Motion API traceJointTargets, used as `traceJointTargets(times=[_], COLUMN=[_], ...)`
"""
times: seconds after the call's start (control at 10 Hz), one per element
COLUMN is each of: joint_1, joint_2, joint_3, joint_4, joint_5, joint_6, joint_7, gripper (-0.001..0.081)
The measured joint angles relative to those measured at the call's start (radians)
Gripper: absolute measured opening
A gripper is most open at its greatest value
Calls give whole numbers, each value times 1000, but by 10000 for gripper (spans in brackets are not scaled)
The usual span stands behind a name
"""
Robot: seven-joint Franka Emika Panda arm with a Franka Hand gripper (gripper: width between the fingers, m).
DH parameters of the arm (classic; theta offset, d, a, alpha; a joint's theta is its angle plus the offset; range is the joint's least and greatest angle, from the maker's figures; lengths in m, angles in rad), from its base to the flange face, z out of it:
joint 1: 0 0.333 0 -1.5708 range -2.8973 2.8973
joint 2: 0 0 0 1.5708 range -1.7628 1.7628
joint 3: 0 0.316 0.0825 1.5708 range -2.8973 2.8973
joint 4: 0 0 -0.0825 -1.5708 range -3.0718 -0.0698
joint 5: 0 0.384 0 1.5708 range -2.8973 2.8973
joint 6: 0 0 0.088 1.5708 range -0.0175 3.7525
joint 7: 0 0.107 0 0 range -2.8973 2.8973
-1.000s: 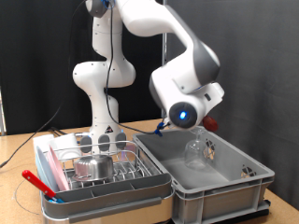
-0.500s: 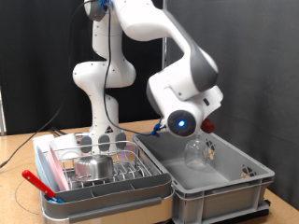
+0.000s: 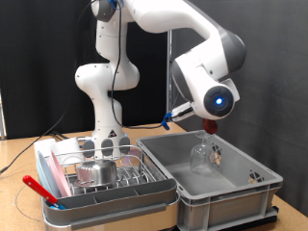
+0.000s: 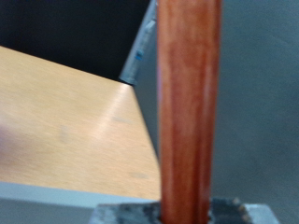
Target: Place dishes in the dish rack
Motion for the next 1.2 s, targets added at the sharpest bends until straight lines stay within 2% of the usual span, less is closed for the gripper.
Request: traceJointTargets(times=[0.3,0.4,0.5,0.6,0.8,0.9,1.1,1.2], joint_1=[8,7,7,5,-1,-3,-8,-8], joint_2=[0,0,-1,-6,-36,-60,-153,-142], joint_3=[0,0,-5,-16,-32,-37,-40,-40], joint_4=[17,15,1,-31,-113,-149,-239,-232], joint_5=[-116,-101,-49,44,206,261,332,320], joint_6=[-48,-39,-29,9,98,157,293,259], joint_7=[17,17,68,156,286,301,229,251], gripper=[74,74,74,74,74,74,74,74])
